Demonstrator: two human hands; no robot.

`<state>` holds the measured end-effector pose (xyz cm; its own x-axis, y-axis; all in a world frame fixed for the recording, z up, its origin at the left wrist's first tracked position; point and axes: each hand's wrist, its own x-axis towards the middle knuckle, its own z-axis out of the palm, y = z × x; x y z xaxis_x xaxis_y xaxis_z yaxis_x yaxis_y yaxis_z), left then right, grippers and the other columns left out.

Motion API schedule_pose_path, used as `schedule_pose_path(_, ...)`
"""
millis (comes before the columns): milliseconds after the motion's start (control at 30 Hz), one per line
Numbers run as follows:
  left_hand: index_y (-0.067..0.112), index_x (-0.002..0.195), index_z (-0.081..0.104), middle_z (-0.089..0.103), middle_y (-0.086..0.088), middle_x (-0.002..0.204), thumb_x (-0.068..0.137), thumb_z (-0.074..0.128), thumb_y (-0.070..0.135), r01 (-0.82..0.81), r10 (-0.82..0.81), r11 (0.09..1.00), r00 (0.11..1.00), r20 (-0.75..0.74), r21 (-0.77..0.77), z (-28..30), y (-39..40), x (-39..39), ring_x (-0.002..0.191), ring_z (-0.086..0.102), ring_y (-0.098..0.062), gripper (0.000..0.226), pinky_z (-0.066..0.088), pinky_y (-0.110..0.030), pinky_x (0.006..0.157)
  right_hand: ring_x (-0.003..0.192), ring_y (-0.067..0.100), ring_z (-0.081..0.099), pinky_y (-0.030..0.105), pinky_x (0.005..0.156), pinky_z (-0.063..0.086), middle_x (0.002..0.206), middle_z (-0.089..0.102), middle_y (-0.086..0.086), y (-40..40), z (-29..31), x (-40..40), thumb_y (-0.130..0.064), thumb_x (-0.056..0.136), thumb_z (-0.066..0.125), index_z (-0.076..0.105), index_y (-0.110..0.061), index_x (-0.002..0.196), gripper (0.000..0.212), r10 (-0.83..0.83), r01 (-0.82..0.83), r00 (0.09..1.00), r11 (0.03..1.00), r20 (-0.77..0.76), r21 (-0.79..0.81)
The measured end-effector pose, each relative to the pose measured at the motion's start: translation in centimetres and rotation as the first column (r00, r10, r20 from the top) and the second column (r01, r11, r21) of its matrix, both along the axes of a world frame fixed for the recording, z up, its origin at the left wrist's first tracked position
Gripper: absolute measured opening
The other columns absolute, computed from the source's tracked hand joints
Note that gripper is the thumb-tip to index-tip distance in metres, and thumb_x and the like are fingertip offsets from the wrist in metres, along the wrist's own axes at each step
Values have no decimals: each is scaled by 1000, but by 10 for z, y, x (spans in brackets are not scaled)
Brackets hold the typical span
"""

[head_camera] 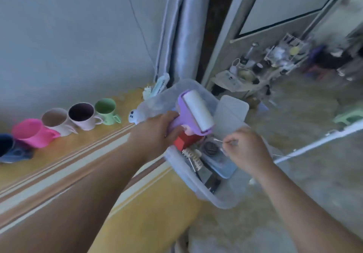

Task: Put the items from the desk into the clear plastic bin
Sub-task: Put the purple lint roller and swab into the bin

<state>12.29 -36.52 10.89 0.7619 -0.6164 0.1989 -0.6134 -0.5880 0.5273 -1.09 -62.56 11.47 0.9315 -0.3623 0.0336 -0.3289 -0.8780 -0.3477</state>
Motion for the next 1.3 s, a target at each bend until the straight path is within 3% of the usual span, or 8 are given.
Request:
schedule_pose_path(133,22,110,72,64,-9,95,91,41,59,120,-171,953,971,169,277,-27,-85,9,89,61,-36,52,51,-41,72,85,29,69,38,70,55,83,74,3,-45,-38,-19,-22,88,67,77,-22,80,13,-28,18,963,999,-267,-42)
schedule_pose_path(267,33,120,67,61,-6,116,97,46,54,169,-216,773,976,3,612,-69,-114,1,112,57,-32,37,45,-39,91,89,33,72,33,67,51,85,72,6,-61,-74,-9,-24,94,65,76,-14,94,15,-41,-1,885,996,-464,-90)
schedule_pose_path(433,36,134,59,65,2,118,96,49,57,248,-255,661,962,-98,709,-77,-124,-18,133,46,-27,44,42,-41,100,87,31,69,32,66,43,88,67,6,-80,-96,12,-29,102,63,71,-14,97,17,-46,32,897,999,-440,-39)
schedule_pose_path(767,37,126,69,66,8,118,84,71,51,391,-346,523,909,-230,757,-71,-138,-23,117,51,-24,44,34,-38,97,68,25,56,32,55,38,73,64,-2,-86,-100,33,-19,95,67,69,-20,85,10,-40,67,978,989,-205,129)
schedule_pose_path(867,41,122,70,69,11,111,86,68,52,411,-346,574,906,-245,709,-70,-133,-21,113,51,-21,38,33,-37,93,70,23,66,36,60,54,80,75,-3,-81,-92,34,-20,96,71,75,-19,91,6,-105,110,994,965,-34,239)
schedule_pose_path(967,42,117,73,70,11,108,92,61,45,412,-336,736,911,-239,537,-67,-130,-19,109,56,-20,28,41,-34,92,70,20,66,34,60,52,78,75,-5,-77,-91,36,-17,94,73,74,-19,88,7,-121,127,992,953,-39,275)
schedule_pose_path(1100,35,105,75,60,-1,108,79,68,33,103,-124,928,992,35,357,-70,-121,-14,98,56,-27,27,54,-44,83,69,18,65,35,59,54,76,72,-5,-77,-102,39,-15,93,73,68,-23,81,15,-74,111,989,948,-131,297)
schedule_pose_path(1300,30,131,62,47,-12,145,73,73,21,-119,90,945,990,108,305,-75,-117,-14,129,45,-40,60,42,-58,104,88,14,62,30,73,52,100,63,-8,-79,-106,35,-23,96,69,71,-25,99,4,68,-8,985,936,-160,352)
